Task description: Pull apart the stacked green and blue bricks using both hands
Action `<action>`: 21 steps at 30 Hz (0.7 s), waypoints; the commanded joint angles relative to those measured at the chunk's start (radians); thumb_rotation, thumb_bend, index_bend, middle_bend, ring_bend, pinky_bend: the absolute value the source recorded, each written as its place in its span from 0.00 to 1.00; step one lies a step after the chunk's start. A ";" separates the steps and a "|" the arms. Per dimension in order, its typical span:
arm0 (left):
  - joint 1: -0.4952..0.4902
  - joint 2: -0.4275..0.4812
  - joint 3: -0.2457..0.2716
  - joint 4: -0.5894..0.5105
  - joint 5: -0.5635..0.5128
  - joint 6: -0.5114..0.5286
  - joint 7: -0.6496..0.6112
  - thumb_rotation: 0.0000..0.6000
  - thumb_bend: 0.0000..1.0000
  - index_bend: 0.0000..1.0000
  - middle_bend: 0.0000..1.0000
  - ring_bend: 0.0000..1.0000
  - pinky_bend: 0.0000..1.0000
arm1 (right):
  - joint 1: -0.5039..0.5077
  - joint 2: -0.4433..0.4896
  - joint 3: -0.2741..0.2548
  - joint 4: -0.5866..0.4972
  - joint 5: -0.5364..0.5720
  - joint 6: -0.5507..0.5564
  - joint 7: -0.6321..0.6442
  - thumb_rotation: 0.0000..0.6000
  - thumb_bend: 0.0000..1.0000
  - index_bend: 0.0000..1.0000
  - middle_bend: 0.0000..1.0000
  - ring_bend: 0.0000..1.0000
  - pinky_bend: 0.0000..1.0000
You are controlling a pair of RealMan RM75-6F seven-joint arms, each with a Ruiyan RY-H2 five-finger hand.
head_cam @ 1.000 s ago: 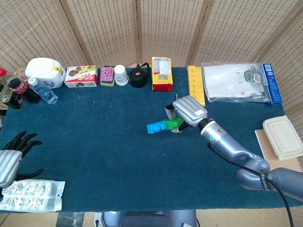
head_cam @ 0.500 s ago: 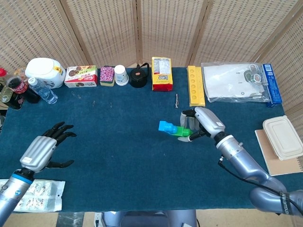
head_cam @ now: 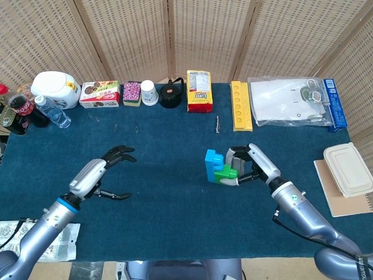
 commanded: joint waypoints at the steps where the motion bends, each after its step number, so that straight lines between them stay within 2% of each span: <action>1: -0.080 -0.122 -0.049 0.062 0.005 -0.036 -0.142 0.87 0.15 0.32 0.16 0.09 0.24 | -0.033 -0.010 0.003 -0.003 -0.051 0.019 0.043 1.00 0.00 0.72 0.65 0.69 0.69; 8: -0.144 -0.263 -0.075 0.124 -0.027 -0.052 -0.277 0.88 0.15 0.35 0.16 0.09 0.24 | -0.062 -0.028 -0.005 0.002 -0.126 0.041 0.085 1.00 0.00 0.72 0.65 0.69 0.69; 15: -0.197 -0.312 -0.088 0.156 -0.101 -0.139 -0.380 0.89 0.15 0.35 0.16 0.09 0.23 | -0.079 -0.058 -0.004 0.012 -0.171 0.077 0.101 1.00 0.00 0.72 0.66 0.70 0.69; 21: -0.228 -0.327 -0.098 0.184 -0.103 -0.199 -0.490 0.88 0.14 0.35 0.16 0.09 0.22 | -0.092 -0.086 -0.003 0.023 -0.197 0.114 0.103 1.00 0.00 0.72 0.66 0.70 0.69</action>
